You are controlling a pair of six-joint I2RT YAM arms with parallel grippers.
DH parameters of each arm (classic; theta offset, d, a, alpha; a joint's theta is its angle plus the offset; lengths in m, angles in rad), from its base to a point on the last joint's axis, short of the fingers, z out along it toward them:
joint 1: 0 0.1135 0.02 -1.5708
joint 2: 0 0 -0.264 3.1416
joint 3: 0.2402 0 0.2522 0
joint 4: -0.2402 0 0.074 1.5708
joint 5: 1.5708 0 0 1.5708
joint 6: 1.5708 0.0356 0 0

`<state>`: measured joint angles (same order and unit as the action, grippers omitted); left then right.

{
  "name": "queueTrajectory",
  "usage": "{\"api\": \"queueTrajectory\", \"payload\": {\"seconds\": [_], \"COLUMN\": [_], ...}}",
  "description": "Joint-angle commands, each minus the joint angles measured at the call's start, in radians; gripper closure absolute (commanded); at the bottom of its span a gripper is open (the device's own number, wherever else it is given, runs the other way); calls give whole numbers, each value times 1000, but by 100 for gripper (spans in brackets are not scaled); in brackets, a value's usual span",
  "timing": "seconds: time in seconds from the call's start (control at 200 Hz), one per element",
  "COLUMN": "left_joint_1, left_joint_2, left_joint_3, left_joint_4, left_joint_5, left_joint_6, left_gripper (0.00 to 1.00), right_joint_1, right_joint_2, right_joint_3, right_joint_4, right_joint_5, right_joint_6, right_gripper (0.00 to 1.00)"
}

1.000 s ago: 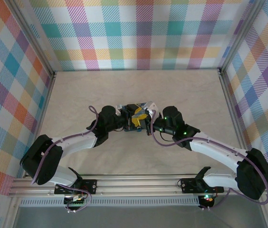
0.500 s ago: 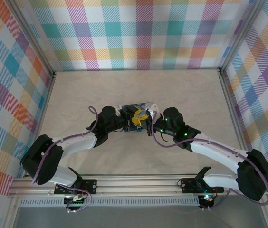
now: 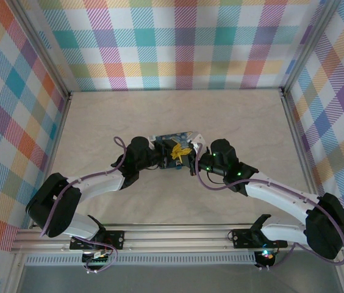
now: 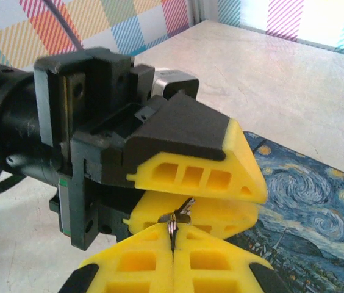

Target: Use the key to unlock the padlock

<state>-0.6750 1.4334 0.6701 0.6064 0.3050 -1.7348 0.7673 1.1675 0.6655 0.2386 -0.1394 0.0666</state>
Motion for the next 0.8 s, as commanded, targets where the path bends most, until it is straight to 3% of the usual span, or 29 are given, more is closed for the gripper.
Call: {"api": "queueTrajectory", "payload": {"seconds": [0.0, 0.17, 0.44, 0.795], "left_joint_1": [-17, -17, -17, -17], "left_joint_2": [-2, -1, -24, -166], "left_joint_3": [6, 14, 38, 161], "left_joint_4": [27, 10, -71, -528], "left_joint_5": [9, 12, 10, -84], "left_joint_6": [13, 25, 83, 475], "left_gripper": [87, 100, 100, 100], "right_joint_1": [7, 7, 7, 7], "right_joint_2": [-15, -18, -49, -135], "right_joint_3": [-14, -14, -19, -35], "right_joint_4": [-6, -10, -26, -129], "right_joint_5": [-2, 3, 23, 84], "right_joint_6": [6, 7, 17, -49], "right_gripper": [100, 100, 100, 69]}}
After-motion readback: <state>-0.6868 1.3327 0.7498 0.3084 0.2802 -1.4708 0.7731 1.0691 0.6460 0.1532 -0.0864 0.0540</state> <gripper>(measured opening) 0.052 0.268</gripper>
